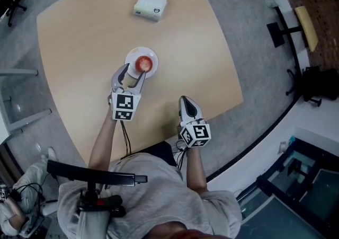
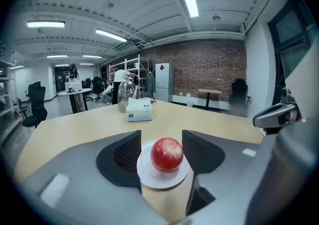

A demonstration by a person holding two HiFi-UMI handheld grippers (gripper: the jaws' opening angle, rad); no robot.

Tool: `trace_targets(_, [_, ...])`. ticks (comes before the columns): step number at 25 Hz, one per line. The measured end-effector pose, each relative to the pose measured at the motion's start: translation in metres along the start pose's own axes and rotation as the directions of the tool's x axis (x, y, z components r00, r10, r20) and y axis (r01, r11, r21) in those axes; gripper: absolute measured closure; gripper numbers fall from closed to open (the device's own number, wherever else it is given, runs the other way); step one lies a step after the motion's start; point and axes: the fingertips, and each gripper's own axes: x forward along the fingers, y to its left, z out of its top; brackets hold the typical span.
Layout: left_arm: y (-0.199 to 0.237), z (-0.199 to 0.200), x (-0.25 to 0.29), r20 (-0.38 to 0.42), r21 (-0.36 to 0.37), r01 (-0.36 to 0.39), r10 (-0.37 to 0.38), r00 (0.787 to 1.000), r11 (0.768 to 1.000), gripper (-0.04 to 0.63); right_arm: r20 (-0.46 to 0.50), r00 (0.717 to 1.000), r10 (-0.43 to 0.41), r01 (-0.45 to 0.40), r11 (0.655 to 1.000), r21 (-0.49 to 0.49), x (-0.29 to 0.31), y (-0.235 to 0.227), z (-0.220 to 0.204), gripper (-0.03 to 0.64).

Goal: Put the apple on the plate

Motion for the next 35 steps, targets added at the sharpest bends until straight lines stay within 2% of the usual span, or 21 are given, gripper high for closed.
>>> trace_targets(12, [0.009,0.000,-0.058,0.019,0.000,-0.081,0.081,0.997,0.997,0.389,0.046,0.998,0.048,-0.047,0.998,-0.036,-0.012,0.025,0.011,0.611])
trace_targets(17, [-0.001,0.013,-0.108,0.032,-0.011,-0.122,0.122,0.992,0.993,0.402,0.059,0.995,0.085,-0.082,0.995,-0.056,-0.043,0.047,0.022,0.612])
trace_targets(30, [0.010,0.005,-0.145,0.062,-0.020,-0.203,0.204,0.977,0.979,0.443,0.091,0.985,0.149,-0.140,0.985,-0.099,-0.035,0.067,0.026,0.611])
trace_targets(35, [-0.001,0.006,-0.181,0.066,-0.025,-0.233,0.234,0.970,0.972,0.464,0.101,0.978,0.180,-0.169,0.979,-0.115,-0.055,0.082,0.029,0.612])
